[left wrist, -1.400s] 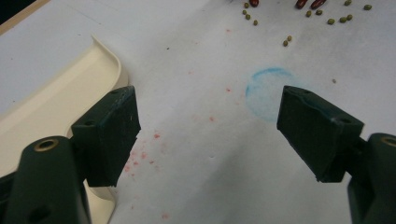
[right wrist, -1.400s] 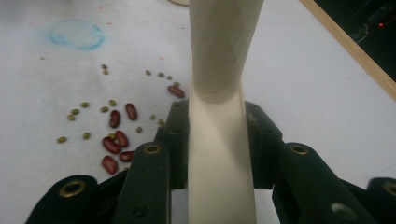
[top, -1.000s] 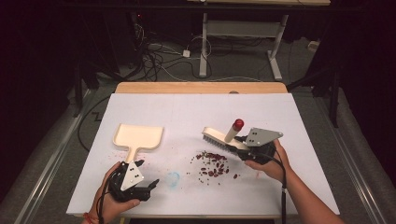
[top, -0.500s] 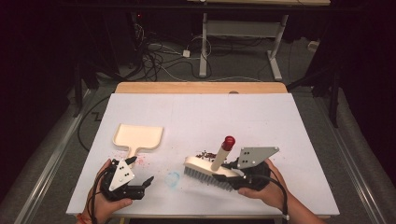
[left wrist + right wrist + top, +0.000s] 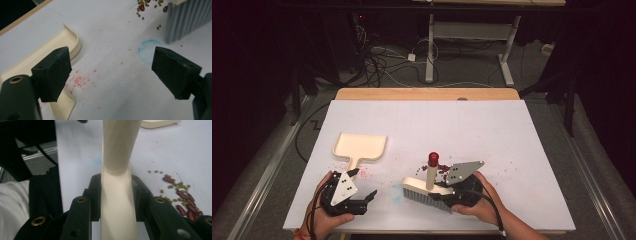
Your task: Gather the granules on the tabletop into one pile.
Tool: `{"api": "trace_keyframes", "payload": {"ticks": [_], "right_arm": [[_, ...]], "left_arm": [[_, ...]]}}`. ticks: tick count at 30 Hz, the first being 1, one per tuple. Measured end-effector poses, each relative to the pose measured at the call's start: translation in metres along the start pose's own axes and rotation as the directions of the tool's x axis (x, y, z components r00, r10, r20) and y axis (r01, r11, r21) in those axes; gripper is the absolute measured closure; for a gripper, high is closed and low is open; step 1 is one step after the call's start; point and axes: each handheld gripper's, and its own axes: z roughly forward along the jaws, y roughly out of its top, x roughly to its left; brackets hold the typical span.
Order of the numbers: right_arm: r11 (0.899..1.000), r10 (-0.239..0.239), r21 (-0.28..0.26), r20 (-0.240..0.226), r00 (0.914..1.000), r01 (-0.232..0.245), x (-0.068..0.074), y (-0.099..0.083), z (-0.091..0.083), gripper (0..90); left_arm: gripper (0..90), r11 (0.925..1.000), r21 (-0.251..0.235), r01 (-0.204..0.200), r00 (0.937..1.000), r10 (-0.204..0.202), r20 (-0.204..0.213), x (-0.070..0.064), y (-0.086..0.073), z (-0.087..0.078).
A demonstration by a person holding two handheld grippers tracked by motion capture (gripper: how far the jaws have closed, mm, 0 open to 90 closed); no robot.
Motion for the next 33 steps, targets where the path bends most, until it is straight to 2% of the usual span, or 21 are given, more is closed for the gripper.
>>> {"api": "trace_keyframes", "payload": {"ticks": [5, 9, 16, 18, 22, 25, 27, 29, 30, 31, 33], "right_arm": [[0.999, 0.037, 0.005, 0.029, 0.9989, -0.037, -0.01, -0.001, 0.001, 67.4], [0.999, 0.042, 0.012, 0.05, 0.9979, -0.042, -0.016, -0.001, 0.001, 67.2], [0.999, 0.046, 0.017, 0.13, 0.9905, -0.049, -0.025, -0.001, -0.009, 67.4], [0.999, 0.046, 0.011, 0.148, 0.9878, -0.049, -0.029, -0.002, -0.013, 67.4], [0.998, 0.068, -0.022, 0.149, 0.9865, -0.065, -0.031, -0.002, -0.022, 67.4], [0.996, 0.077, -0.056, 0.167, 0.983, -0.069, -0.031, -0.002, -0.036, 67.4], [0.994, 0.093, -0.077, 0.19, 0.9773, -0.08, -0.032, -0.003, -0.048, 67.4], [0.991, 0.113, -0.093, 0.232, 0.966, -0.094, -0.033, -0.006, -0.06, 67.4], [0.99, 0.13, -0.096, 0.263, 0.956, -0.108, -0.034, -0.009, -0.068, 67.4], [0.988, 0.14, -0.1, 0.279, 0.9499, -0.117, -0.035, -0.011, -0.072, 67.4], [0.986, 0.163, -0.098, 0.331, 0.9294, -0.138, -0.037, -0.017, -0.081, 67.4]], "left_arm": [[15.0, 0.9998, 0.005, -0.017, 0.9998, 0.017, 0.007, -0.003, 0.001, 0.001], [15.0, 0.9998, 0.003, -0.022, 0.9997, 0.022, 0.01, -0.004, 0.002, 0.001], [14.9, 0.9995, 0.007, -0.029, 0.9994, 0.029, 0.019, -0.005, 0.002, 0.002], [15.0, 0.9994, 0.012, -0.034, 0.9992, 0.034, 0.02, -0.006, 0.002, 0.003], [15.0, 0.9992, 0.017, -0.035, 0.9991, 0.035, 0.023, -0.006, 0.002, 0.004], [15.0, 0.9992, 0.019, -0.035, 0.9991, 0.034, 0.023, -0.007, 0.002, 0.005], [15.0, 0.9988, 0.026, -0.042, 0.9988, 0.041, 0.025, -0.008, 0.002, 0.006], [15.0, 0.9981, 0.035, -0.051, 0.9985, 0.05, 0.023, -0.009, 0.002, 0.006], [15.0, 0.9979, 0.036, -0.053, 0.9984, 0.052, 0.023, -0.009, 0.002, 0.006], [15.0, 0.998, 0.035, -0.052, 0.9984, 0.052, 0.023, -0.009, 0.002, 0.006], [15.0, 0.9981, 0.033, -0.052, 0.9985, 0.051, 0.022, -0.009, 0.002, 0.005]]}}
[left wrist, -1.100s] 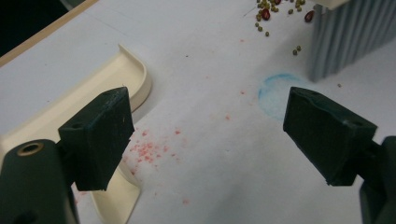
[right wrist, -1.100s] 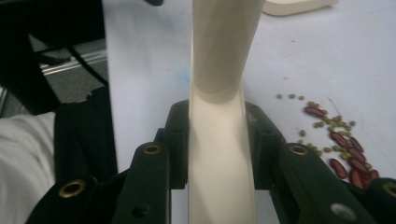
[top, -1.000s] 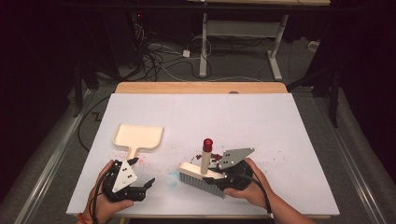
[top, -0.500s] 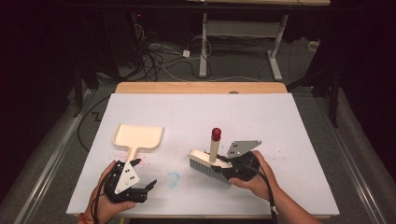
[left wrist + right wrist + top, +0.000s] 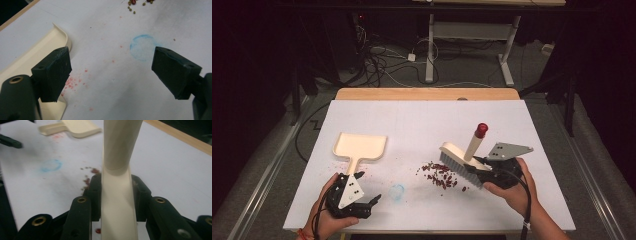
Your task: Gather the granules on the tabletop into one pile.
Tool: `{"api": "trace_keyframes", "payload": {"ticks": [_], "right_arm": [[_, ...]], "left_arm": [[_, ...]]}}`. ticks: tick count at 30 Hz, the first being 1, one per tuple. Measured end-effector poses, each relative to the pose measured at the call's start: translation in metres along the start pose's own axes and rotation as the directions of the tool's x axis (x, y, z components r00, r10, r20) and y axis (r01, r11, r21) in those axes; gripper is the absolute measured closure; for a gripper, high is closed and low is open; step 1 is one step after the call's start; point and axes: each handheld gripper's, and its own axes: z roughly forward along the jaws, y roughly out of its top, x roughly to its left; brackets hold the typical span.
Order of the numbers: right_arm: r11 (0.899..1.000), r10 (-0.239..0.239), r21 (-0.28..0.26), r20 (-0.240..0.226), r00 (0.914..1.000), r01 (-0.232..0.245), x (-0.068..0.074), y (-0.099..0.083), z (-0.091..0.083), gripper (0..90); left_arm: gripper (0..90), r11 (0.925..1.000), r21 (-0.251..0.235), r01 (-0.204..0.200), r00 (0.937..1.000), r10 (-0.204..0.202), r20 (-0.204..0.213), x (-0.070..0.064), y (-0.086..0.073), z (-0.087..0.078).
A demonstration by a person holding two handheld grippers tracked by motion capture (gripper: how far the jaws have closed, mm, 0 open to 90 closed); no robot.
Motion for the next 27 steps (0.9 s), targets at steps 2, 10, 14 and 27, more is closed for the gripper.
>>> {"api": "trace_keyframes", "payload": {"ticks": [2, 10, 14, 27], "right_arm": [[1.0, 0.018, 0.007, 0.059, 0.9981, -0.019, -0.005, -0.005, -0.006, 67.4], [0.992, 0.057, 0.094, 0.297, 0.953, -0.089, -0.015, -0.029, -0.004, 67.4], [0.987, 0.062, 0.124, 0.303, 0.9508, -0.104, -0.009, -0.036, 0.009, 67.4], [0.994, 0.051, 0.085, 0.222, 0.9738, -0.071, 0.033, -0.007, 0.051, 67.4]], "left_arm": [[15.0, 1.0, 0.0, -0.002, 1.0, 0.002, -0.001, 0.0, 0.0, 0.0], [15.4, 1.0, 0.007, -0.001, 0.9999, 0.001, -0.011, -0.002, 0.002, 0.002], [15.8, 1.0, 0.007, -0.005, 0.9999, 0.005, -0.013, -0.003, 0.003, 0.003], [16.4, 0.9998, 0.02, 0.005, 0.9998, -0.005, -0.018, -0.003, 0.003, 0.004]]}}
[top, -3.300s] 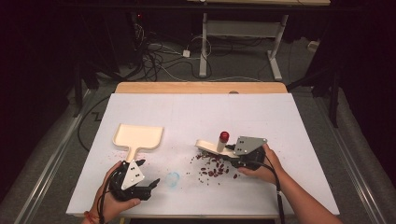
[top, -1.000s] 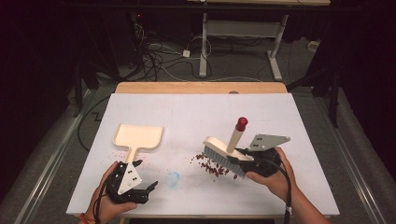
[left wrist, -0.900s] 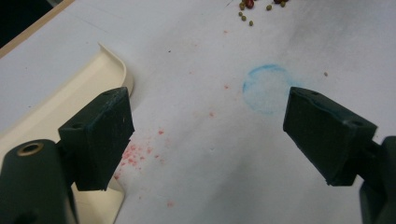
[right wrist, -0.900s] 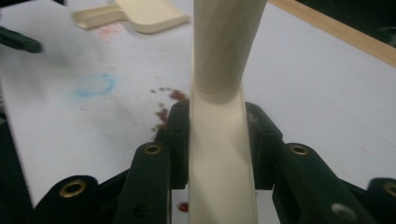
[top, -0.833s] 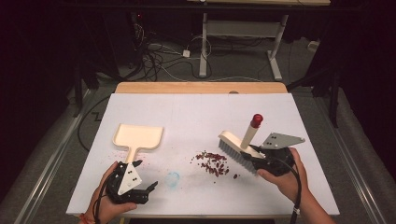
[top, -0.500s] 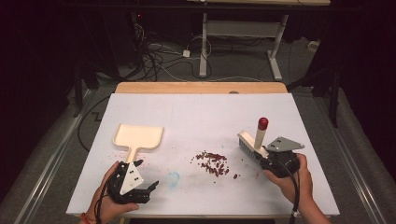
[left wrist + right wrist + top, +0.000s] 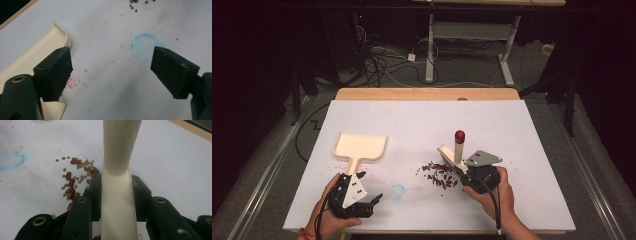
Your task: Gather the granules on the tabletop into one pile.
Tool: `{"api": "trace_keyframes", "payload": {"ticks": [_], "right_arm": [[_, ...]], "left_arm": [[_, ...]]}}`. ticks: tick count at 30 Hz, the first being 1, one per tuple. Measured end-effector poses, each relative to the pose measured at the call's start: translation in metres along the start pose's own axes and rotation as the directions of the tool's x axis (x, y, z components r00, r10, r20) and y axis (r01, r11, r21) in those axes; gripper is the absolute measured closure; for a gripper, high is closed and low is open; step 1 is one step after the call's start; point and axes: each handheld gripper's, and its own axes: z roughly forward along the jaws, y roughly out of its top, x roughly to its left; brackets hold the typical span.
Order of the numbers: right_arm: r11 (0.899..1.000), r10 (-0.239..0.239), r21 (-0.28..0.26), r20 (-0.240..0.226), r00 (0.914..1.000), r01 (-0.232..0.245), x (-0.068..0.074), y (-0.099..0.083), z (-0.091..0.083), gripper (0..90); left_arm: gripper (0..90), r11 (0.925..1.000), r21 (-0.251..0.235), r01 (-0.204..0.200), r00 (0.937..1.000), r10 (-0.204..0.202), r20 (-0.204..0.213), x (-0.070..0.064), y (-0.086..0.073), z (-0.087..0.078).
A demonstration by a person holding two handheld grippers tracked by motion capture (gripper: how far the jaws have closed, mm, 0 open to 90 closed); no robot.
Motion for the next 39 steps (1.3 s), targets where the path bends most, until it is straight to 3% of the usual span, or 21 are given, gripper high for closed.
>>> {"api": "trace_keyframes", "payload": {"ticks": [3, 8, 13, 23, 26, 29, 34, 39], "right_arm": [[1.0, 0.029, -0.013, -0.026, 0.9993, -0.029, -0.002, 0.003, 0.001, 67.4], [0.997, 0.053, -0.05, -0.019, 0.9984, -0.054, -0.009, 0.006, -0.007, 67.4], [0.997, 0.031, -0.073, -0.038, 0.9988, -0.034, -0.026, 0.0, -0.03, 67.4], [0.998, -0.065, -0.021, -0.111, 0.9917, 0.063, -0.048, -0.054, -0.084, 67.4], [0.999, -0.04, -0.008, -0.128, 0.991, 0.039, -0.049, -0.07, -0.095, 67.4], [0.999, -0.044, -0.004, -0.175, 0.9836, 0.044, -0.043, -0.078, -0.095, 67.4], [0.998, -0.054, -0.004, -0.241, 0.9691, 0.055, -0.03, -0.068, -0.077, 67.5], [0.997, -0.077, 0.003, -0.242, 0.9673, 0.08, -0.02, -0.052, -0.061, 67.4]], "left_arm": [[16.4, 1.0, 0.003, 0.003, 1.0, -0.003, 0.002, 0.001, -0.001, 0.0], [16.4, 1.0, 0.007, 0.005, 1.0, -0.005, 0.004, 0.001, -0.001, 0.001], [16.4, 1.0, 0.006, 0.004, 1.0, -0.004, 0.008, 0.0, -0.001, 0.0], [16.4, 0.9999, 0.013, -0.01, 0.9999, 0.01, 0.012, 0.0, -0.001, 0.001], [16.4, 0.9998, 0.018, -0.009, 0.9999, 0.009, 0.009, 0.0, 0.0, 0.001], [16.4, 0.9997, 0.019, -0.013, 0.9999, 0.013, 0.009, 0.0, 0.001, 0.002], [16.4, 0.9999, 0.013, -0.006, 0.9999, 0.006, 0.013, 0.001, 0.002, 0.002], [16.4, 0.9999, 0.013, 0.001, 0.9999, -0.001, 0.016, 0.003, 0.001, 0.002]]}}
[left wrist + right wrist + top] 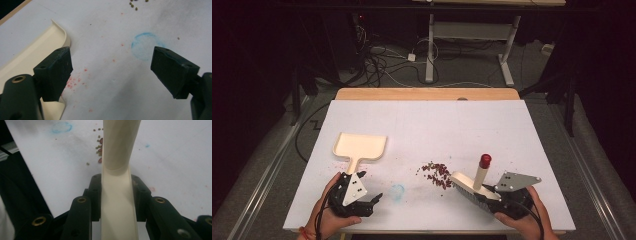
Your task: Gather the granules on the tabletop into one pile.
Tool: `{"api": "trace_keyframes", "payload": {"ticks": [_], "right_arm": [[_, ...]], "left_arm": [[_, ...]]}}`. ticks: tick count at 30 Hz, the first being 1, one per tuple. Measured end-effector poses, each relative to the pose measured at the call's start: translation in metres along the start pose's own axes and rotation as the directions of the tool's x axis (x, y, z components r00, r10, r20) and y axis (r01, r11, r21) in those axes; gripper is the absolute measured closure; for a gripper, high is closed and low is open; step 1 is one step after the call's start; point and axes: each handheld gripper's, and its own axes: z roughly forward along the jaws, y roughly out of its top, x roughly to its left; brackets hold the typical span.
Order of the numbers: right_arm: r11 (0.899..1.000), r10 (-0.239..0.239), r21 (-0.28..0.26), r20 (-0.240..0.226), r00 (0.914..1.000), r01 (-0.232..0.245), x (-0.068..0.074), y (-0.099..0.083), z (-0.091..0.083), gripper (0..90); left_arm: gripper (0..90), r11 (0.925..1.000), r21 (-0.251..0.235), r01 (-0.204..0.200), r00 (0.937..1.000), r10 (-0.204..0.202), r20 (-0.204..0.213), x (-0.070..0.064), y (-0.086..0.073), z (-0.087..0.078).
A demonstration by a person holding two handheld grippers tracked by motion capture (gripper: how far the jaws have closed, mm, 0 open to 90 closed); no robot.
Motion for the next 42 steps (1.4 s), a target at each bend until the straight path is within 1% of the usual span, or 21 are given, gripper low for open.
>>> {"api": "trace_keyframes", "payload": {"ticks": [4, 8, 12, 14, 17, 18, 19, 21, 22, 25, 26, 28, 30, 32, 33, 34, 36, 38, 40, 42], "right_arm": [[1.0, 0.003, -0.01, -0.01, 0.9999, -0.003, -0.002, 0.013, 0.01, 67.5], [1.0, -0.02, -0.016, -0.002, 0.9998, 0.02, -0.001, 0.024, 0.015, 67.4], [0.999, -0.025, -0.025, -0.002, 0.9997, 0.025, -0.001, 0.025, 0.012, 67.4], [0.999, -0.019, -0.044, 0.002, 0.9998, 0.019, -0.003, 0.025, 0.007, 67.4], [0.996, -0.011, -0.089, -0.022, 0.9997, 0.009, -0.004, 0.027, -0.001, 67.4], [0.994, -0.015, -0.106, -0.037, 0.9992, 0.011, -0.003, 0.027, -0.004, 67.4], [0.991, -0.036, -0.128, -0.063, 0.9973, 0.028, -0.001, 0.028, -0.005, 67.4], [0.989, -0.056, -0.139, -0.099, 0.9935, 0.042, 0.005, 0.029, -0.003, 67.4], [0.988, -0.075, -0.141, -0.132, 0.9884, 0.056, 0.009, 0.03, 0.001, 67.4], [0.989, -0.1, -0.127, -0.203, 0.9742, 0.075, 0.015, 0.031, 0.015, 67.4], [0.988, -0.111, -0.129, -0.218, 0.9697, 0.084, 0.016, 0.033, 0.024, 67.4], [0.99, -0.107, -0.12, -0.24, 0.9648, 0.08, 0.015, 0.035, 0.035, 67.4], [0.991, -0.105, -0.111, -0.27, 0.9572, 0.077, 0.012, 0.038, 0.047, 67.4], [0.991, -0.11, -0.101, -0.277, 0.9545, 0.085, 0.01, 0.04, 0.057, 67.4], [0.99, -0.12, -0.106, -0.284, 0.9515, 0.093, 0.008, 0.042, 0.06, 67.4], [0.99, -0.115, -0.107, -0.279, 0.9533, 0.088, 0.008, 0.045, 0.063, 67.4], [0.989, -0.125, -0.108, -0.27, 0.9547, 0.099, 0.007, 0.048, 0.067, 67.4], [0.99, -0.12, -0.105, -0.262, 0.9576, 0.095, 0.004, 0.05, 0.071, 67.4], [0.99, -0.117, -0.106, -0.25, 0.9612, 0.093, -0.001, 0.053, 0.074, 67.4], [0.99, -0.115, -0.107, -0.24, 0.964, 0.091, -0.006, 0.053, 0.075, 67.3]], "left_arm": [[16.4, 1.0, 0.005, 0.0, 1.0, 0.0, 0.005, -0.001, 0.0, 0.001], [16.4, 0.9999, 0.009, -0.006, 1.0, 0.006, 0.003, -0.001, 0.0, 0.001], [16.4, 1.0, 0.008, 0.0, 1.0, 0.0, 0.0, -0.001, -0.001, 0.0], [16.4, 1.0, 0.008, 0.002, 1.0, -0.002, 0.0, 0.0, -0.001, 0.0], [16.4, 1.0, 0.007, -0.001, 1.0, 0.001, -0.001, -0.001, -0.001, -0.001], [16.4, 1.0, 0.006, 0.001, 1.0, -0.001, -0.001, -0.001, -0.001, -0.001], [16.4, 1.0, 0.006, 0.002, 1.0, -0.002, -0.001, 0.0, -0.001, -0.002], [16.4, 1.0, 0.003, 0.006, 1.0, -0.006, -0.004, 0.001, -0.001, -0.002], [16.4, 1.0, 0.003, 0.008, 1.0, -0.008, -0.006, 0.001, -0.002, -0.003], [16.4, 0.9997, -0.008, 0.022, 0.9996, -0.023, -0.015, 0.004, -0.002, -0.005], [16.4, 0.9996, -0.013, 0.026, 0.9995, -0.026, -0.019, 0.005, -0.002, -0.006], [16.4, 0.9993, -0.02, 0.033, 0.9992, -0.034, -0.024, 0.006, -0.003, -0.007], [16.4, 0.9994, -0.018, 0.031, 0.9992, -0.031, -0.024, 0.006, -0.003, -0.008], [16.4, 0.9996, -0.012, 0.026, 0.9994, -0.026, -0.021, 0.007, -0.003, -0.008], [16.4, 0.9996, -0.012, 0.026, 0.9995, -0.026, -0.02, 0.007, -0.004, -0.007], [16.4, 0.9995, -0.013, 0.029, 0.9994, -0.029, -0.018, 0.007, -0.004, -0.007], [16.4, 0.9997, -0.007, 0.025, 0.9996, -0.025, -0.017, 0.007, -0.004, -0.006], [16.4, 0.9997, -0.007, 0.024, 0.9996, -0.024, -0.016, 0.006, -0.004, -0.007], [16.4, 0.9995, -0.014, 0.028, 0.9995, -0.028, -0.014, 0.005, -0.004, -0.007], [16.4, 0.9997, -0.009, 0.025, 0.9996, -0.025, -0.013, 0.005, -0.004, -0.007]]}}
